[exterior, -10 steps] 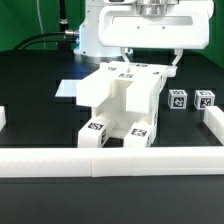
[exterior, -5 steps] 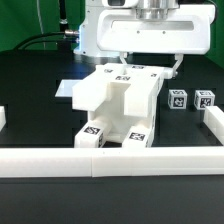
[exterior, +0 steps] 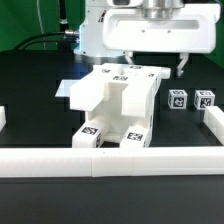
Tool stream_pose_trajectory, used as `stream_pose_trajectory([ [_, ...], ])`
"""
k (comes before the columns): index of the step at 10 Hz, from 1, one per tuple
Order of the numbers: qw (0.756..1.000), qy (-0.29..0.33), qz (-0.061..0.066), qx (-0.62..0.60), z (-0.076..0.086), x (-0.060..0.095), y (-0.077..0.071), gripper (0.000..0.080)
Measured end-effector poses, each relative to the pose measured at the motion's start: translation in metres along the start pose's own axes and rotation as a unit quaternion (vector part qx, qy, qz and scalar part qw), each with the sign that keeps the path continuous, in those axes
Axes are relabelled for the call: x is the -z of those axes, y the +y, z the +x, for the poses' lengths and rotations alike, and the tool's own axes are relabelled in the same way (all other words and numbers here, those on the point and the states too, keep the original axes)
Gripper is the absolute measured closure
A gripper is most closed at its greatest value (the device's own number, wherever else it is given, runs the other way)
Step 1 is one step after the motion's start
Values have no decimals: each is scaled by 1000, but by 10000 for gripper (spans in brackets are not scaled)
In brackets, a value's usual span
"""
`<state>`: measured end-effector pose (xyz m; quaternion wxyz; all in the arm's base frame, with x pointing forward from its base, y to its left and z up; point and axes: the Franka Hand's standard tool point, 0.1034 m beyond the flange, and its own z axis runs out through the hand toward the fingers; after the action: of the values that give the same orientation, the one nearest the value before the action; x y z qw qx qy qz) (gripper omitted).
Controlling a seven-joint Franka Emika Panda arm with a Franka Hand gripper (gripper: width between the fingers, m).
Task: Assemble chair
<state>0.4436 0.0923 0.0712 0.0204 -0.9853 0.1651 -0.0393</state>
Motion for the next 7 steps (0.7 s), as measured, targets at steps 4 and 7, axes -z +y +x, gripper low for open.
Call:
stream_pose_trajectory([
  [4, 999, 20, 11, 39, -13, -3, -46, 151],
  [7, 999, 19, 10, 39, -12, -4, -45, 151],
])
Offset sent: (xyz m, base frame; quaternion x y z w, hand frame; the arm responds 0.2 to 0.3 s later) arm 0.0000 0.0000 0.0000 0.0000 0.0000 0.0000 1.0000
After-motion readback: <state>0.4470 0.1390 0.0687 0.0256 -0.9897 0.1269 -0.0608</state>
